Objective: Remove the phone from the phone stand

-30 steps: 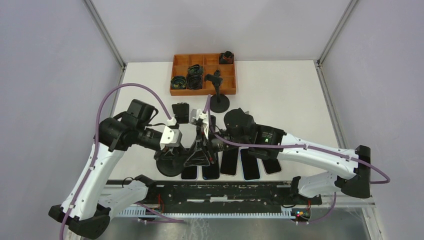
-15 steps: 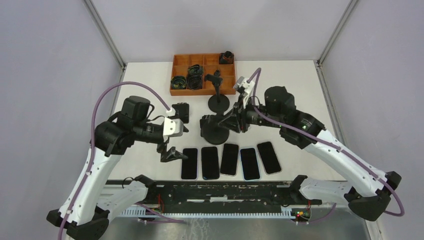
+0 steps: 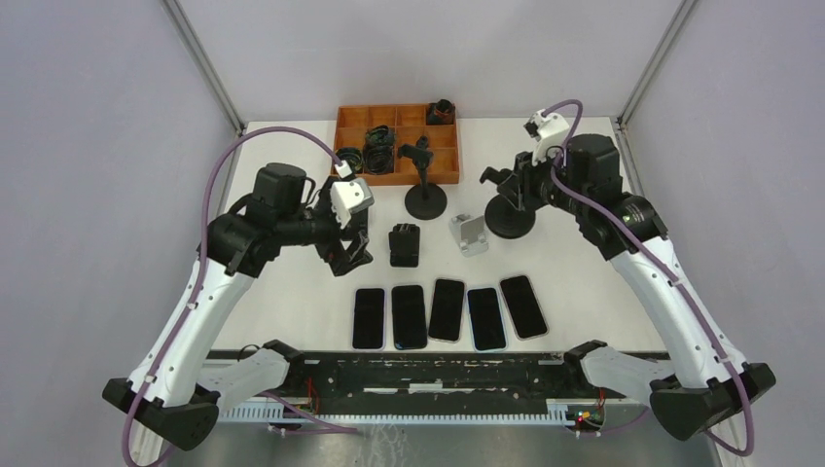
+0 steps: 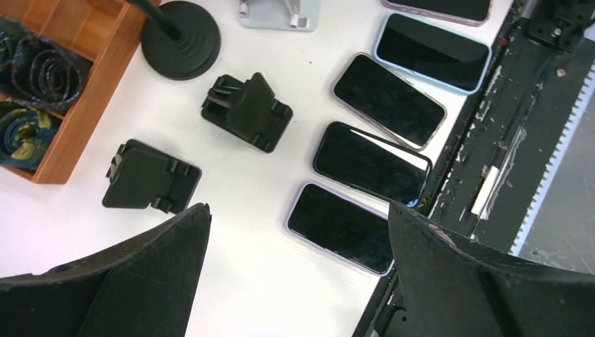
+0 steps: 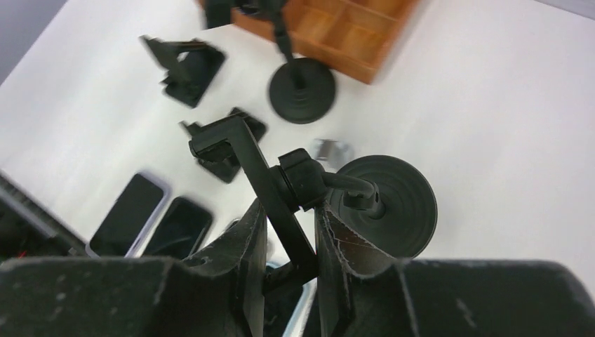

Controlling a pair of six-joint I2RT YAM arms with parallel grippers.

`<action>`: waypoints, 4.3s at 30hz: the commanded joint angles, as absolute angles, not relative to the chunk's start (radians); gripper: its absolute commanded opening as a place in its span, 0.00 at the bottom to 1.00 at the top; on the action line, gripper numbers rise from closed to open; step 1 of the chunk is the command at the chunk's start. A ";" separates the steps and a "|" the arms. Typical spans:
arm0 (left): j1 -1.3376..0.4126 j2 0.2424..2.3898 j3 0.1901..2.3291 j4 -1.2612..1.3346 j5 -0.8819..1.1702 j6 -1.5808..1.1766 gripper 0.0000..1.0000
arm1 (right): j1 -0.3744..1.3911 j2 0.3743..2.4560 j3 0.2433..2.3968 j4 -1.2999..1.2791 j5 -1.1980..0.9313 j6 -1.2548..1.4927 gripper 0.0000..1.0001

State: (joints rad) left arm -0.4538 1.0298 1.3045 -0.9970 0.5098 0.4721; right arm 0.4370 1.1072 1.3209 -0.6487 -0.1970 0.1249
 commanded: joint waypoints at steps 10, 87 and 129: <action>-0.455 1.043 1.327 -0.875 0.311 0.341 1.00 | 0.151 1.180 1.076 -0.252 -0.348 0.142 0.00; 0.126 1.498 0.306 1.048 0.448 0.018 1.00 | 0.112 1.220 -0.171 1.402 0.647 -0.042 0.98; 0.063 1.545 0.232 1.212 0.261 0.020 1.00 | 0.101 1.358 -0.107 1.428 0.411 -0.138 0.98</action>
